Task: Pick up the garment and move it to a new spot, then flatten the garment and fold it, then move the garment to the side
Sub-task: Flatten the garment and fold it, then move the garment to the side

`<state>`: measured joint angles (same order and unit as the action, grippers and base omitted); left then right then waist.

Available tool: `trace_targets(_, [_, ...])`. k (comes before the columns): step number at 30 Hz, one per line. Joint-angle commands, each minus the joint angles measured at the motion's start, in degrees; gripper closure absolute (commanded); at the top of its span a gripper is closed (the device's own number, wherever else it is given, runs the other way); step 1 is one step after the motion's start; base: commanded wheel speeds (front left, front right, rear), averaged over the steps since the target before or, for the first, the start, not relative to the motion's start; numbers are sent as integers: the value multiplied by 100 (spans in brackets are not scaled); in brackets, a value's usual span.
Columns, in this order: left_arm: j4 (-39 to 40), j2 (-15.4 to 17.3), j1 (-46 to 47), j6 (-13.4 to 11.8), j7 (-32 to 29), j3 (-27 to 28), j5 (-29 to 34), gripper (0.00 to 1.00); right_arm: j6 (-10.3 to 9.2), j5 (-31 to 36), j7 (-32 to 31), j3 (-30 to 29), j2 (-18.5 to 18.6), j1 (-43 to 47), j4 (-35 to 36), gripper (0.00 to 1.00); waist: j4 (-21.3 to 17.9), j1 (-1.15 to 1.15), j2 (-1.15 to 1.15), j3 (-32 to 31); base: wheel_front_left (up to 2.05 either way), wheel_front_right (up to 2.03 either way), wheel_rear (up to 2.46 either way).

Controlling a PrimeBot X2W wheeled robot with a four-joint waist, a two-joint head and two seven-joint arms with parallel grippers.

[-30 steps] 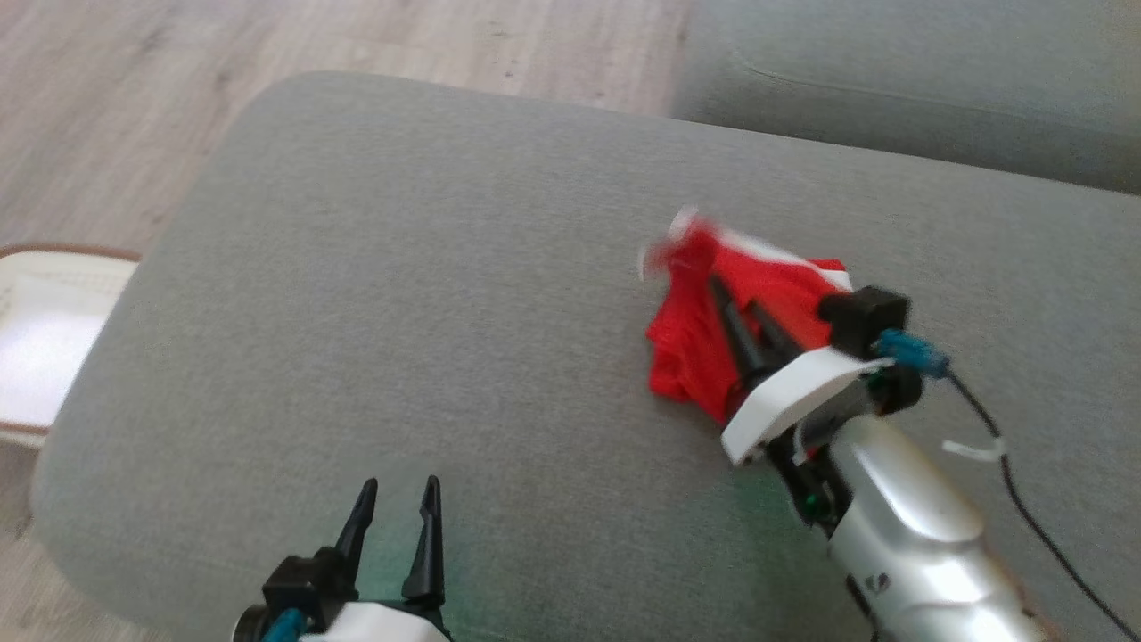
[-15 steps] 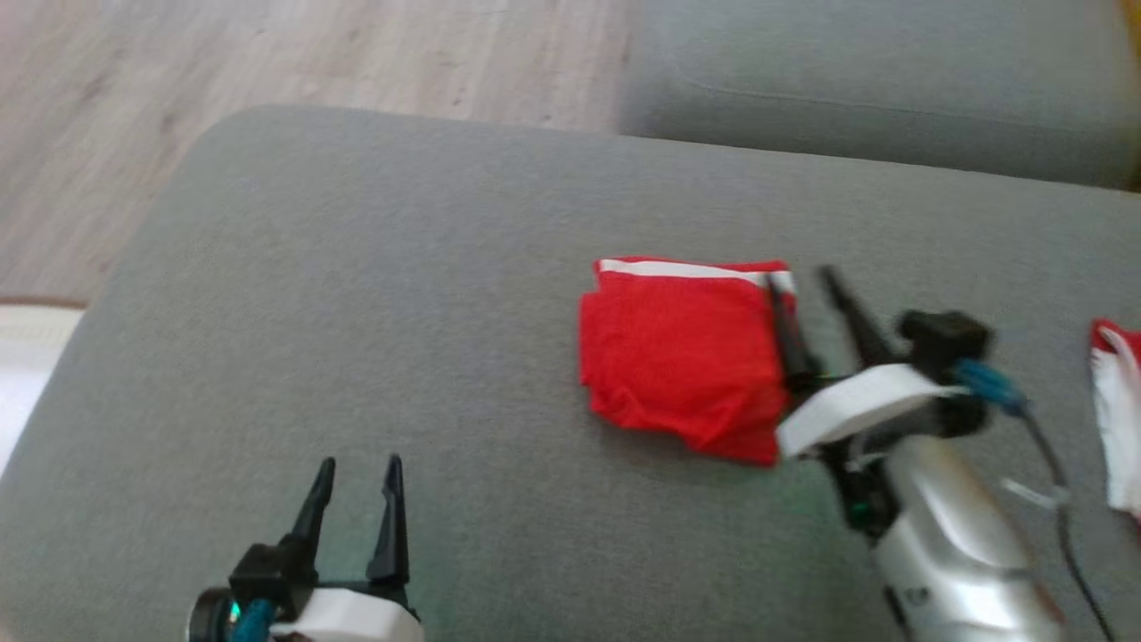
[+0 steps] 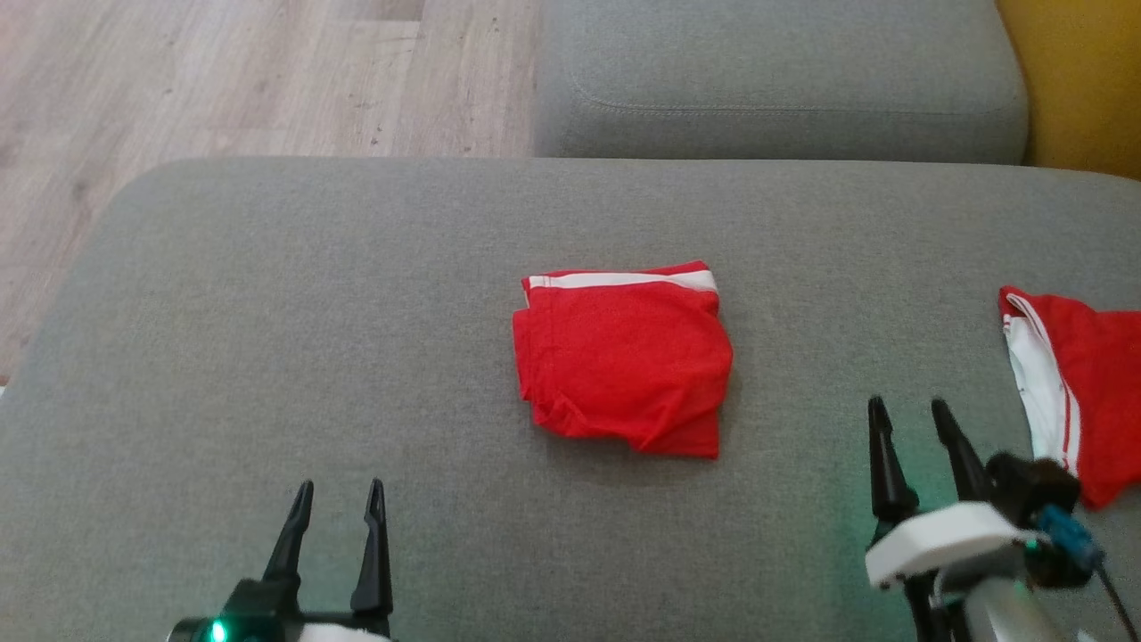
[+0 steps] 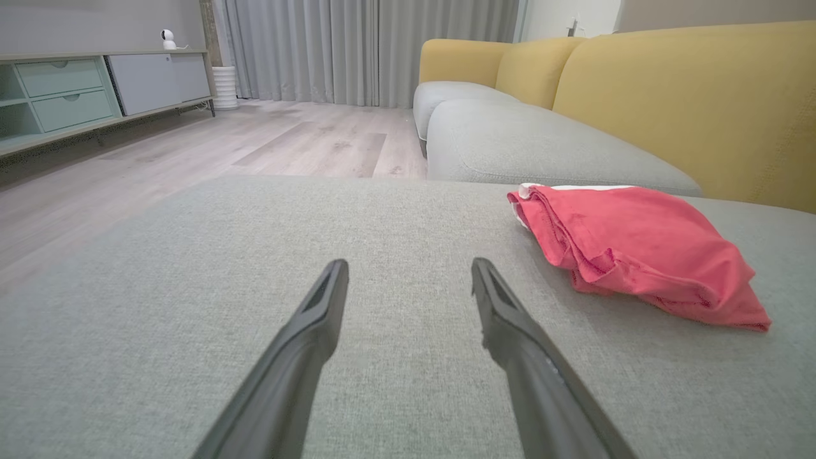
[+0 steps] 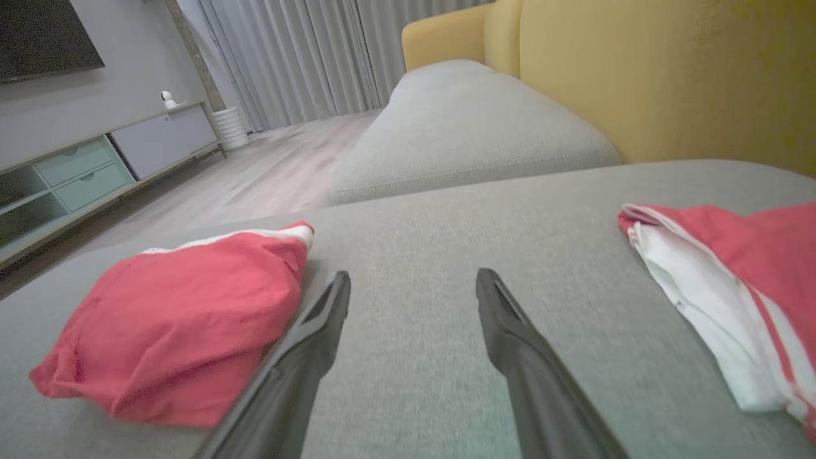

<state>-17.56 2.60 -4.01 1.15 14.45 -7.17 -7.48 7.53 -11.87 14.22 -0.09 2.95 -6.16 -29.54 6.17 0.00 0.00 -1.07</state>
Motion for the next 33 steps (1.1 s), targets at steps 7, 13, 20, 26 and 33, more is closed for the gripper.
trace_targets(7, [268, 28, 96, -64, 55, 115, -31, 0, -4, -35, 77, 144, -7, 164, 231, 0, -107, 0, 0, 29, 0, 0, 0])
trace_targets(13, [232, 28, 220, -10, 55, -114, -88, 0, -4, -214, 77, 511, -7, -156, -56, 0, 108, 0, 0, 179, 0, 0, 0])
trace_targets(20, [176, 28, 377, 69, 55, -503, -121, 0, -4, -622, -120, 1134, -7, -1363, -938, 0, 713, 0, 0, 480, 0, 0, 0])
trace_targets(26, [119, 28, 478, 112, 55, -767, -155, 0, -4, -338, -374, 790, -7, -1990, -2187, 0, 1190, 0, 0, 701, 0, 0, 0])
trace_targets(33, [133, 28, 500, 67, 55, -766, -206, 0, -4, -499, -181, 869, -7, -2264, -2956, 100, 1145, 0, 0, 808, 0, 0, 0])
